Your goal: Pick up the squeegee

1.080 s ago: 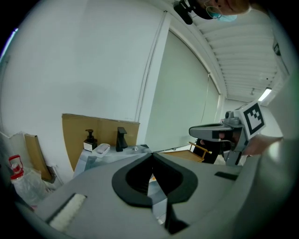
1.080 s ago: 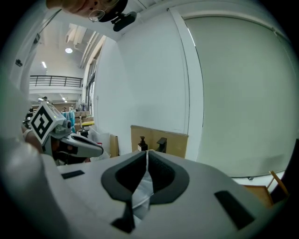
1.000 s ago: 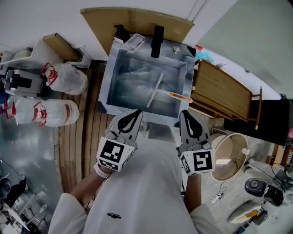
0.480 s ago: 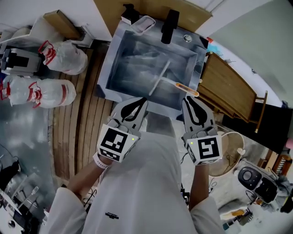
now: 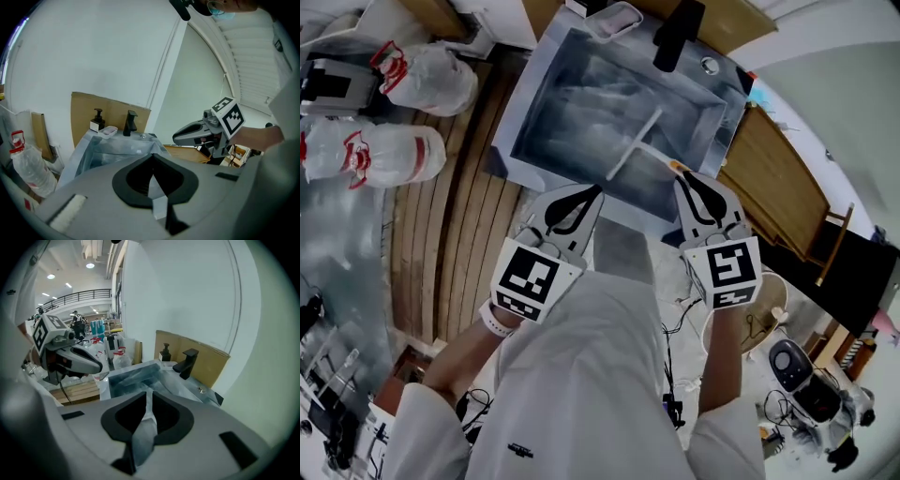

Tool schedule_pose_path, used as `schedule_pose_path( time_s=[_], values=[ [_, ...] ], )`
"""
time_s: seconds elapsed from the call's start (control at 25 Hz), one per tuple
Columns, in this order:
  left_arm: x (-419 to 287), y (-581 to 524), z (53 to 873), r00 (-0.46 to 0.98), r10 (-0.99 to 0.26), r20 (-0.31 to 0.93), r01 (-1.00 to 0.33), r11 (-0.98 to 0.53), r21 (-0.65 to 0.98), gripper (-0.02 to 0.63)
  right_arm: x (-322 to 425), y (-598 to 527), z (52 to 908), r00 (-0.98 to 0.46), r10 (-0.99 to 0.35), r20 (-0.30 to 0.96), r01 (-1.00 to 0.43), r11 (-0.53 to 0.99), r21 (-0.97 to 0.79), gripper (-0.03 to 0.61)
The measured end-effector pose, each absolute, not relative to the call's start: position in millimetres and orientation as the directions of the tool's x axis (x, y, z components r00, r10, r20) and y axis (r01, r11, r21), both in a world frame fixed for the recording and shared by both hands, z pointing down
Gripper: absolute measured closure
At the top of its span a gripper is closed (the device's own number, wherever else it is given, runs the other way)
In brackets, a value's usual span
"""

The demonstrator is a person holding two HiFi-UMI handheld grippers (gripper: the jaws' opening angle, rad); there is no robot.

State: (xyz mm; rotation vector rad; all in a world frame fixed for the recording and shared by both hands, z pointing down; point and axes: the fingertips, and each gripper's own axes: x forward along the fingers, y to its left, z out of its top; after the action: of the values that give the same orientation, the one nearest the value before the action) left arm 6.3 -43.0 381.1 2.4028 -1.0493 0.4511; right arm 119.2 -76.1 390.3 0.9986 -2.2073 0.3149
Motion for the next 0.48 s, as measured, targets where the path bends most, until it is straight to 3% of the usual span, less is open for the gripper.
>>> schedule_pose_path(
  time_s=[0.32,0.4,0.48],
  values=[
    [8,-61,408,0.629,-0.610,0.482,-0.775,-0.543,0.324,0.609,108,-94,435,-0.462,-0.435,0.773,-0.642,0.765,0.047,0.563],
    [9,-65,415,0.627,-0.612,0.482,-0.778,-0.531,0.337,0.609,109,-98,447,-0.450,-0.411,0.793,-0.628,0.777,0.047,0.493],
    [10,-68,422,0.626,-0.611,0.484,-0.779,-0.521,0.349,0.609,109,-101,458,-0.434,-0.391,0.812,-0.609,0.791,0.055,0.488]
  ],
)
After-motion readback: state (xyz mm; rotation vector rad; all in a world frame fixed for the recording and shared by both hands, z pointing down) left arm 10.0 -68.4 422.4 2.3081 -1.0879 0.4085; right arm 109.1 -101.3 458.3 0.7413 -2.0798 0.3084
